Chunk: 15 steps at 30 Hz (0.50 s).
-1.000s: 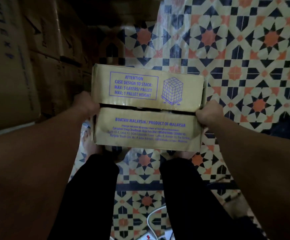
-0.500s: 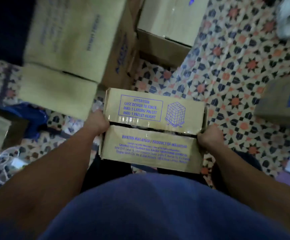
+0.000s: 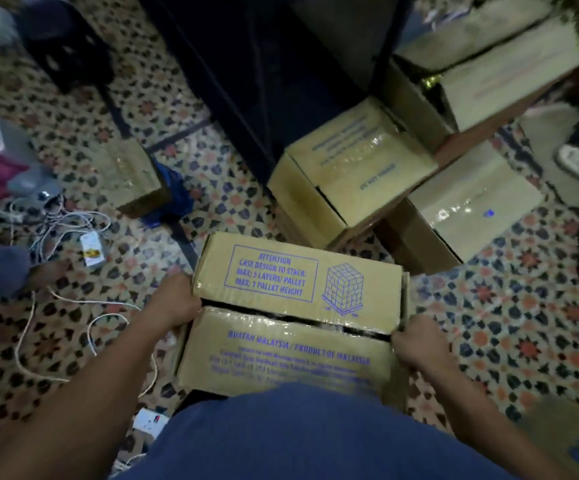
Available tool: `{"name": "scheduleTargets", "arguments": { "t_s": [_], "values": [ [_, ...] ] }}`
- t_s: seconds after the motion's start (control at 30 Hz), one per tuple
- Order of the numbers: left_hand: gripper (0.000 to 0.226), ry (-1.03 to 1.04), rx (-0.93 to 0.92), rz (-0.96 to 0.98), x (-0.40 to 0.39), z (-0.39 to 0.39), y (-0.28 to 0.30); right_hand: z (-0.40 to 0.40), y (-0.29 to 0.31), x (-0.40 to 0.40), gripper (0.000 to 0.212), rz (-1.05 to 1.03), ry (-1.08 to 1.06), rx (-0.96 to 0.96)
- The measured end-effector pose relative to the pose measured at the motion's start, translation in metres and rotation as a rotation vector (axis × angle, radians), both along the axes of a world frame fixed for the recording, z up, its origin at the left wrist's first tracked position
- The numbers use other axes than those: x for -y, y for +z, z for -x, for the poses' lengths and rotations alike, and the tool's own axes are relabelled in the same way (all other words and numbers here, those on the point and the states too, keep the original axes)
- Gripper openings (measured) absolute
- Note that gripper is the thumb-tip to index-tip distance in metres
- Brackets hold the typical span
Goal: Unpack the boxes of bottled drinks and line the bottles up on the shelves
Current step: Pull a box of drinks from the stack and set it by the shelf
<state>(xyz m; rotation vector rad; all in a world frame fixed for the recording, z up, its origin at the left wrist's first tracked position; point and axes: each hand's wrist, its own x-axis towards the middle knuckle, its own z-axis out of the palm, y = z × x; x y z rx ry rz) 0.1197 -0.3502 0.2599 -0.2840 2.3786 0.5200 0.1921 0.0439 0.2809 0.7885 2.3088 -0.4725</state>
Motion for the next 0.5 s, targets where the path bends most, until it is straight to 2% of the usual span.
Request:
{"name": "scheduleTargets", "arguments": {
  "t_s": [0.17,0.4,0.5],
  "values": [
    [0.013,0.150,0.016,0.051,0.112,0.003,0.019,0.065,0.018,0.099,0.018,0.023,0.217,-0.005],
    [0.025,0.328,-0.021,0.007,0.249,0.023,0.012,0.165,0.036,0.224,0.028,0.010,0.418,-0.027],
    [0.014,0.358,-0.005,0.023,0.293,0.041,0.010,0.214,0.040,0.270,0.026,0.009,0.437,-0.060]
  ]
}}
